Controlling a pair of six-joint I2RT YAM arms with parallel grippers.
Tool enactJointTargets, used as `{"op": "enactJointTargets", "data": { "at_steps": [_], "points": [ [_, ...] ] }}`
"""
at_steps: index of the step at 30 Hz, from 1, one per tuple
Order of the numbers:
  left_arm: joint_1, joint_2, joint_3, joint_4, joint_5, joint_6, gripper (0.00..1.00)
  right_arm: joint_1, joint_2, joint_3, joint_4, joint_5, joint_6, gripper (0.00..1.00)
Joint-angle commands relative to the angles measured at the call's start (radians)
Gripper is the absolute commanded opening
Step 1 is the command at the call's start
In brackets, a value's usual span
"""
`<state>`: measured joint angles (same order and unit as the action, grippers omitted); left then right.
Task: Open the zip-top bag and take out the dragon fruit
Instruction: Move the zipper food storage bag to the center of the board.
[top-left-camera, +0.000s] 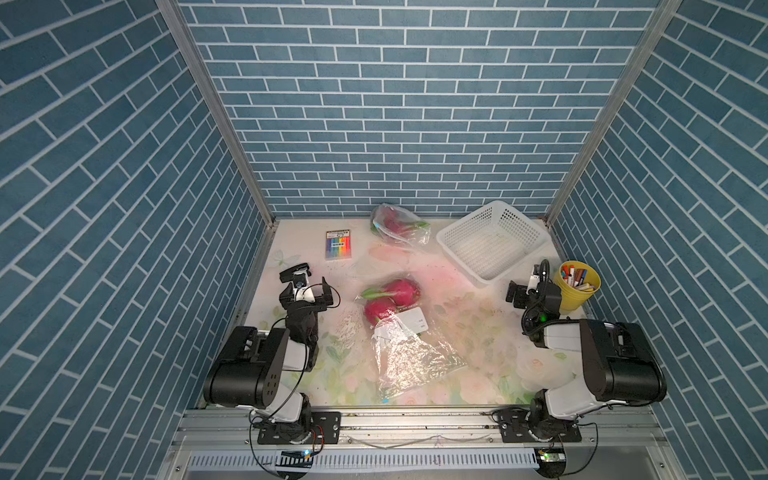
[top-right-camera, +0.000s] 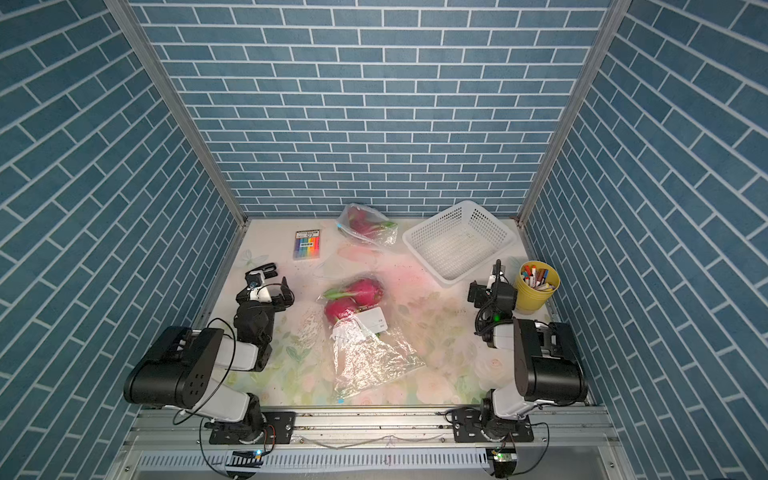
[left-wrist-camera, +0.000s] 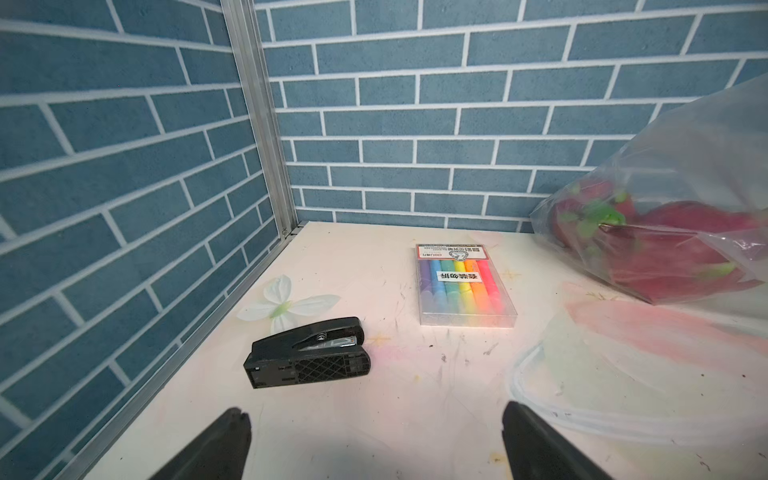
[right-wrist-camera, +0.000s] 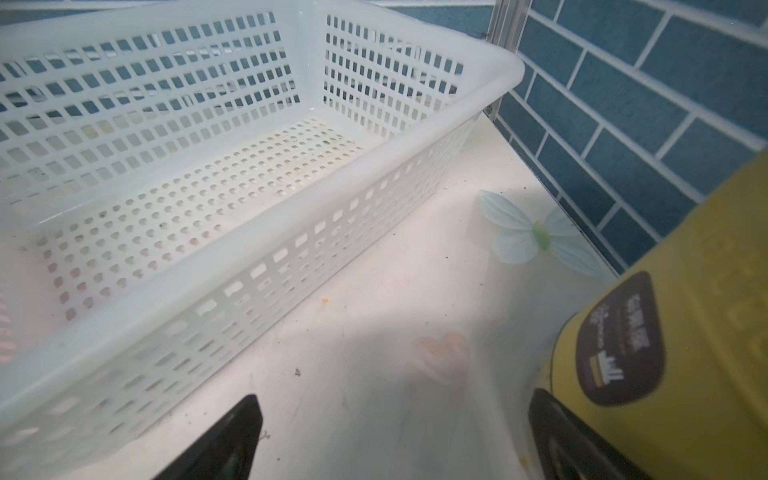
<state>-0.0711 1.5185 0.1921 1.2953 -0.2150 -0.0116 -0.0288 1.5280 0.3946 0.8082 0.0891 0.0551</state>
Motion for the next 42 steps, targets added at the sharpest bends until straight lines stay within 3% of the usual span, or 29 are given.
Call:
{"op": "enactJointTargets", "data": {
  "at_steps": [1, 32, 35, 42],
  "points": [
    [0.003, 0.003, 0.013, 0.006, 0.009, -0.004, 1.00, -0.004, -0.002, 0.006, 0.015, -0.007, 0.000, 0.99],
    [0.010, 0.003, 0.016, 0.004, 0.020, -0.005, 1.00, -0.012, -0.002, 0.006, 0.012, -0.022, 0.003, 0.99],
    [-0.008, -0.022, 0.012, -0.003, -0.085, -0.022, 1.00, -0.009, -0.048, 0.034, -0.070, -0.022, 0.000, 0.98],
    [-0.125, -0.214, 0.100, -0.266, -0.307, 0.023, 1.00, -0.004, -0.226, 0.147, -0.403, 0.017, 0.034, 0.98]
  ]
}}
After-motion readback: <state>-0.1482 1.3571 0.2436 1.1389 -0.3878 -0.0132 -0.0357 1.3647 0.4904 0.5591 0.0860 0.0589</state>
